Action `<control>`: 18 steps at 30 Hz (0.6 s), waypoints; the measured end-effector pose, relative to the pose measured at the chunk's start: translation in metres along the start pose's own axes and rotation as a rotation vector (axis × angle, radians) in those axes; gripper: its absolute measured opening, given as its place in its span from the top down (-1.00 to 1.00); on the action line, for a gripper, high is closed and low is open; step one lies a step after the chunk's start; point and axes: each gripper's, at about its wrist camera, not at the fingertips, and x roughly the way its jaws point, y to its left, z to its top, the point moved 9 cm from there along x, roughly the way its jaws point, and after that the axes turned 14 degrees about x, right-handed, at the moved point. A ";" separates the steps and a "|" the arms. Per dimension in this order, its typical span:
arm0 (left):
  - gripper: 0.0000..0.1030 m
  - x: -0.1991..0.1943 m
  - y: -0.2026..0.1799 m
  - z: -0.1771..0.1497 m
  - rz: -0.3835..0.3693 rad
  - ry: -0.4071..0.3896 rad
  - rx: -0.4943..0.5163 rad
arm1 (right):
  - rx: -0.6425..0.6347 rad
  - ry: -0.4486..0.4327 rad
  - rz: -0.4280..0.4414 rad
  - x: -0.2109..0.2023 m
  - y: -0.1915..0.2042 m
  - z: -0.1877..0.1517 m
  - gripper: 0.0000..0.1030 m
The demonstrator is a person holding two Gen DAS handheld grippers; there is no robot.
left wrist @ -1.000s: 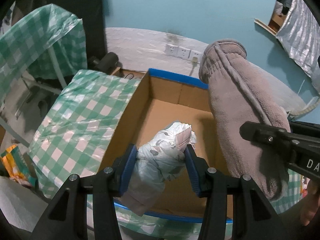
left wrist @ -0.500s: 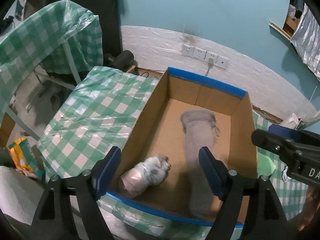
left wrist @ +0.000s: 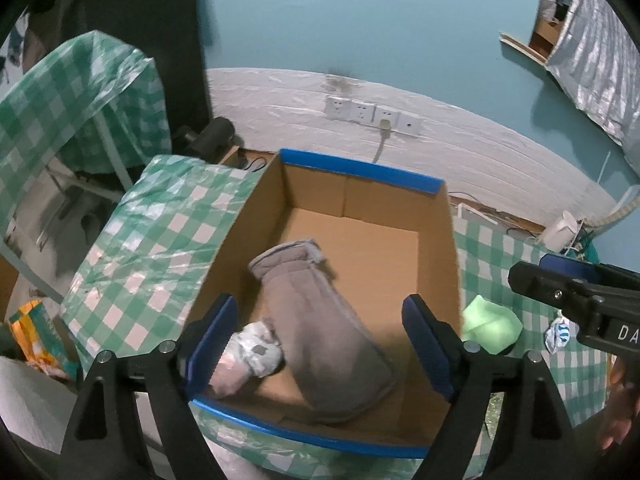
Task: Organize soft objects
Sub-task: 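Withdraw both tools from the box back over the table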
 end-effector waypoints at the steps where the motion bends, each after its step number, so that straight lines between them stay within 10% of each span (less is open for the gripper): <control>1: -0.66 0.000 -0.003 0.001 -0.003 -0.001 0.007 | 0.005 -0.004 -0.004 -0.003 -0.004 0.000 -0.26; 18: -0.66 -0.003 -0.089 0.018 -0.060 -0.023 0.189 | 0.084 -0.053 -0.074 -0.038 -0.088 -0.003 -0.27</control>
